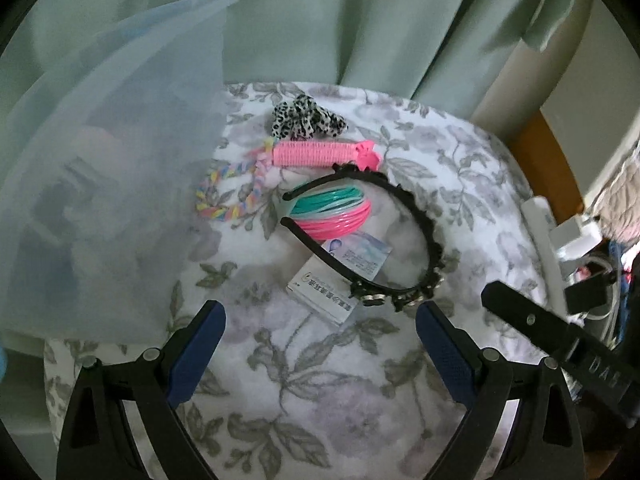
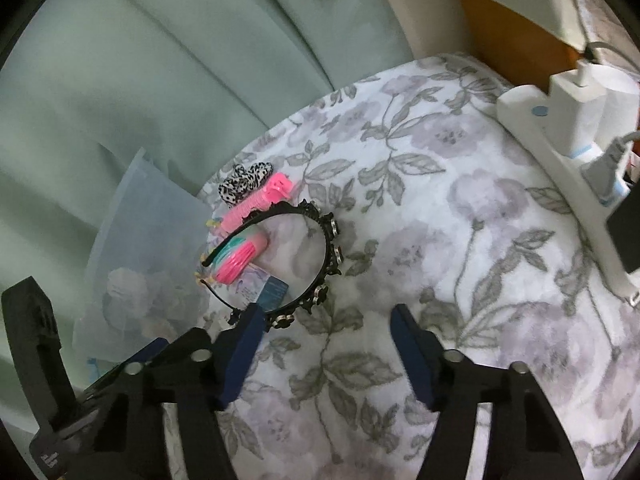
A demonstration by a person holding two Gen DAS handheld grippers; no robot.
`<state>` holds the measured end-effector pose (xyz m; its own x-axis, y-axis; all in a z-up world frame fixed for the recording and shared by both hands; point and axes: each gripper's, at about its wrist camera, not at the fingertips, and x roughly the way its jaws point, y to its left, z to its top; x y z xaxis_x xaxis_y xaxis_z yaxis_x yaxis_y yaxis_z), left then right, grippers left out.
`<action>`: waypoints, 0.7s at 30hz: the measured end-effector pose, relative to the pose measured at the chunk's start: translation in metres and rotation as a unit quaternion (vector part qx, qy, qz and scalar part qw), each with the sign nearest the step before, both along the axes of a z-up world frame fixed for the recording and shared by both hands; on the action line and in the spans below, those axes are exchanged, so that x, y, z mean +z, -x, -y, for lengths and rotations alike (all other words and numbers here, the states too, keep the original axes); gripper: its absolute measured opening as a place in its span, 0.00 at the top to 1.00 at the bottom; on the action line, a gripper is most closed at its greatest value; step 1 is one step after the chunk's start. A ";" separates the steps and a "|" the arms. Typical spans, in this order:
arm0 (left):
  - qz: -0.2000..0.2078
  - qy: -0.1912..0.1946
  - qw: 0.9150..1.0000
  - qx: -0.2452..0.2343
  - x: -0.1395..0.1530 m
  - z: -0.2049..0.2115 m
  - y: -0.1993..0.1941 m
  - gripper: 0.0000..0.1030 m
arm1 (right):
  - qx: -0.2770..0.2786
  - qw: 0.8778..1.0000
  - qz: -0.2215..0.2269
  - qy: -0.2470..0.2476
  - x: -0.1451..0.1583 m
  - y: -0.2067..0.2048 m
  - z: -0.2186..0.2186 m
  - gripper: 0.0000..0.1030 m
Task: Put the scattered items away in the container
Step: 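Grasp the white medicine box with the left gripper while the right grasps the black studded headband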
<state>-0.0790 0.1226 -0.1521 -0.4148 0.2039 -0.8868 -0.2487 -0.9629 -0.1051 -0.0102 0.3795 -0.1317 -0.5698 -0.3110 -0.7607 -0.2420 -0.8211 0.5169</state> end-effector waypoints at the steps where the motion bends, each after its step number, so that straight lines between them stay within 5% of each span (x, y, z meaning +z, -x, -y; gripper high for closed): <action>1: 0.000 0.004 1.000 -0.007 -0.003 -0.002 0.001 0.11 | 0.002 1.000 0.002 -0.001 -0.002 0.003 0.001 0.43; 6: -0.001 0.028 0.999 -0.035 -0.020 -0.008 0.005 0.25 | 0.009 1.000 0.014 -0.004 -0.013 0.019 0.004 0.51; 14: -0.007 0.036 0.998 -0.057 -0.036 -0.011 0.018 0.27 | 0.019 0.999 0.035 -0.012 -0.034 0.049 0.012 0.59; 21: -0.003 0.040 0.996 -0.078 -0.051 -0.023 0.029 0.41 | 0.032 0.998 0.032 -0.043 -0.040 0.070 0.019 0.61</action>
<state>-0.1078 0.1460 -0.2030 -0.3896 0.1958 -0.8999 -0.3969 -0.9175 -0.0278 -0.0800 0.3603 -0.1714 -0.5004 -0.2770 -0.8203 -0.2167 -0.8772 0.4284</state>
